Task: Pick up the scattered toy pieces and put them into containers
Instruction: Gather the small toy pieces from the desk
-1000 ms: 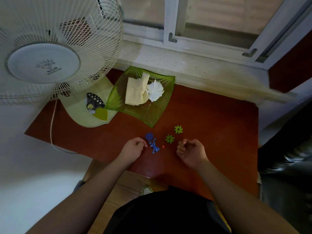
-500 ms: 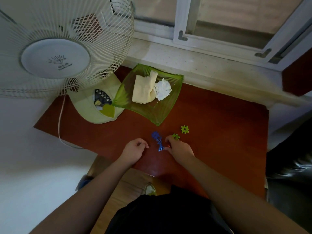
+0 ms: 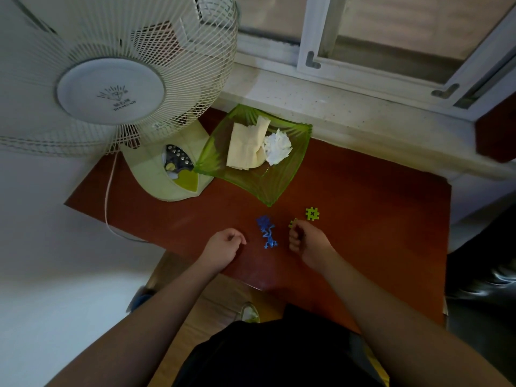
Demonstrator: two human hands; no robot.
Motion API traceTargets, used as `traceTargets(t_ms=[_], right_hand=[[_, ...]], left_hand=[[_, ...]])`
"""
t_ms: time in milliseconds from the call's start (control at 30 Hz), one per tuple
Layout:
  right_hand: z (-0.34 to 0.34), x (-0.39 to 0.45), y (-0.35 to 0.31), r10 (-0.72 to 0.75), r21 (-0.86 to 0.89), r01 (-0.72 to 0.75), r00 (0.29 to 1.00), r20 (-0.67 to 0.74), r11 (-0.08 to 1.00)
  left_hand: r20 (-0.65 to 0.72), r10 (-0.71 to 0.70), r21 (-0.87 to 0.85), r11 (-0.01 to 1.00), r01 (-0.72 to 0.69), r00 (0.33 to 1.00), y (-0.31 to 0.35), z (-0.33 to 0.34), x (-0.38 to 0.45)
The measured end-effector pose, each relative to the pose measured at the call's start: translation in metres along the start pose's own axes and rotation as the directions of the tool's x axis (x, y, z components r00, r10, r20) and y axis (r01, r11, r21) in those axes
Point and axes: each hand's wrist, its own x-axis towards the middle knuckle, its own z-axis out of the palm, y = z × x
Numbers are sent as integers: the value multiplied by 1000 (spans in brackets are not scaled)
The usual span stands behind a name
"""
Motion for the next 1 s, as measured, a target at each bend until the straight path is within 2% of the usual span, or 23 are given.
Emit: traceTargets(t_ms=[67,133,267,300,333,367,400,433,467,533,600,667,733,800,833,867,933,967,1000], right_hand=[[-1,-5,-1,52,135,-60,997,58,989],[0,-8,0,49,153,-56,998,45,987],[9,-8,3,16,66,-15,1000,-3,998],[11,-5,4,9,-1,-9,1000,-15,1000],[14,-2,6,-18,-141,12,999,-43,990],[16,1,8,-74,-363,45,995,-68,931],[19,4,9,-157,-612,81,985,-71,787],[23,5,12,-242,-811,110,970,-39,575],[26,5,16,-295,-921,119,955,4,371],[35,5,24,-333,-992,87,942,52,92],[43,5,32,-342,-996,40,937,66,-83],[47,7,37,-341,-984,22,936,83,-178],[47,6,37,-339,-978,49,934,118,-204],[42,8,36,-308,-986,95,942,133,-134],[38,10,35,-286,-992,123,950,126,-27],[34,11,34,-260,-982,146,959,111,119],[30,10,29,-188,-838,137,981,42,529],[28,9,27,-139,-672,112,990,14,732],[26,6,25,-96,-486,91,995,16,869]], left_hand=[[-3,-4,0,1000,4,1000,1,1,0],[6,-2,-3,1000,2,1000,2,1,-1],[16,0,-2,1000,0,1000,2,-1,-3],[15,-3,2,1000,3,1000,1,-2,-4],[14,-4,10,1000,4,1000,0,-3,-5],[14,-4,19,1000,3,1000,0,-5,-7],[14,0,29,1000,0,1000,-1,-7,-9],[15,4,38,999,-4,1000,-2,-9,-11],[18,11,44,999,-11,1000,-4,-11,-13],[9,24,58,998,-24,1000,-7,-14,-17],[-6,27,70,997,-27,1000,-7,-17,-22],[1,39,55,998,-39,999,-6,-19,-25],[10,48,46,998,-49,999,-6,-20,-28],[9,36,60,998,-36,999,-8,-21,-30],[10,26,67,997,-27,1000,-9,-22,-31],[10,17,69,997,-18,1000,-10,-22,-32],[9,4,69,998,-5,1000,-11,-22,-33],[5,-3,72,997,3,1000,-12,-21,-34],[1,-12,75,997,12,1000,-12,-20,-34]])
